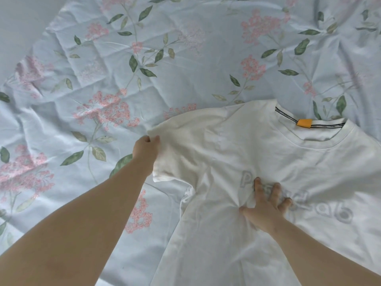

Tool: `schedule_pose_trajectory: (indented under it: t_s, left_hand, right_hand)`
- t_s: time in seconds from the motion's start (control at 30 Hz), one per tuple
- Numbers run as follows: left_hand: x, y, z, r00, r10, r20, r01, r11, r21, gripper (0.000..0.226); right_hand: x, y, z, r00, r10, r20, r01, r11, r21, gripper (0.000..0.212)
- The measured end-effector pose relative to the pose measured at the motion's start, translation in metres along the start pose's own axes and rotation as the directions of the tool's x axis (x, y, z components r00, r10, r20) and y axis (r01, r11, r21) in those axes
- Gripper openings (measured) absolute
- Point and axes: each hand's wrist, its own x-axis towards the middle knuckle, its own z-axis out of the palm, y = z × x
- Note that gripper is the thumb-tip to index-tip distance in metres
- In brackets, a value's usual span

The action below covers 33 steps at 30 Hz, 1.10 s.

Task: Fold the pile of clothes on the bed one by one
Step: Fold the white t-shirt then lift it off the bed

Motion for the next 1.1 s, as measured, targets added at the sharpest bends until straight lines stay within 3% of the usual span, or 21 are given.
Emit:
schedule_pose_trajectory:
  t_s: [0.1,0.17,0.27,0.37,0.43,0.5,0.57,0.63,0.77,0.83,0.9,0.97,1.03,1.1]
  left_hand:
    - [0.01,0.006,-0.001,0.994,-0.104,-0.012,0.099,0.967,-0.234,0.019]
    - [0.013,0.01,0.0,0.973,-0.206,0.105,0.229,0.922,-0.313,0.045]
    - [0.014,0.017,0.012,0.94,-0.194,0.282,0.274,0.92,-0.279,0.067]
    - [0.005,0.022,0.033,0.959,-0.072,0.272,0.118,0.981,-0.157,0.065]
    - [-0.01,0.024,0.051,0.969,0.146,0.2,-0.149,0.989,-0.001,0.055]
    - [-0.032,0.025,0.069,0.893,0.366,0.261,-0.435,0.85,0.296,0.053]
    - [-0.056,0.024,0.079,0.766,0.468,0.442,-0.643,0.581,0.499,0.05]
    - [-0.068,0.018,0.082,0.672,0.482,0.562,-0.74,0.396,0.544,0.05]
    - [-0.08,0.011,0.079,0.602,0.617,0.507,-0.765,0.262,0.589,0.056]
    - [-0.08,0.015,0.08,0.655,0.615,0.439,-0.705,0.288,0.648,0.057]
    - [-0.075,0.023,0.078,0.786,0.446,0.428,-0.603,0.403,0.688,0.049]
    - [-0.069,0.032,0.073,0.848,0.263,0.459,-0.527,0.499,0.688,0.031]
    - [-0.065,0.038,0.067,0.822,0.296,0.486,-0.565,0.522,0.639,0.026]
    - [-0.063,0.047,0.055,0.757,0.457,0.467,-0.652,0.579,0.489,0.025]
  right_hand:
    - [0.0,0.0,0.0,1.0,0.002,0.001,-0.002,1.0,-0.005,0.089]
    - [-0.001,-0.001,0.0,1.0,0.003,0.002,-0.003,1.0,-0.01,0.089]
    - [-0.003,-0.003,-0.002,1.0,0.01,0.0,-0.01,1.0,-0.013,0.09]
    - [-0.007,-0.006,-0.003,1.0,0.022,0.006,-0.022,1.0,-0.021,0.089]
    - [-0.009,-0.007,-0.004,1.0,0.027,0.012,-0.026,0.999,-0.027,0.088]
    - [-0.01,-0.008,-0.005,0.999,0.029,0.02,-0.028,0.999,-0.032,0.088]
    - [-0.011,-0.008,-0.006,0.999,0.029,0.023,-0.028,0.999,-0.032,0.087]
    - [-0.011,-0.008,-0.006,0.999,0.029,0.027,-0.028,0.999,-0.033,0.088]
    - [-0.011,-0.007,-0.006,0.999,0.02,0.033,-0.019,1.0,-0.024,0.088]
    - [-0.012,-0.007,-0.006,0.999,0.014,0.037,-0.013,1.0,-0.024,0.088]
    - [-0.012,-0.007,-0.007,0.999,0.01,0.036,-0.009,0.999,-0.031,0.088]
    - [-0.012,-0.007,-0.007,0.999,0.009,0.038,-0.008,0.999,-0.033,0.088]
    - [-0.012,-0.007,-0.007,0.999,0.006,0.042,-0.005,1.0,-0.03,0.088]
    - [-0.012,-0.007,-0.007,0.999,0.008,0.042,-0.006,1.0,-0.029,0.088]
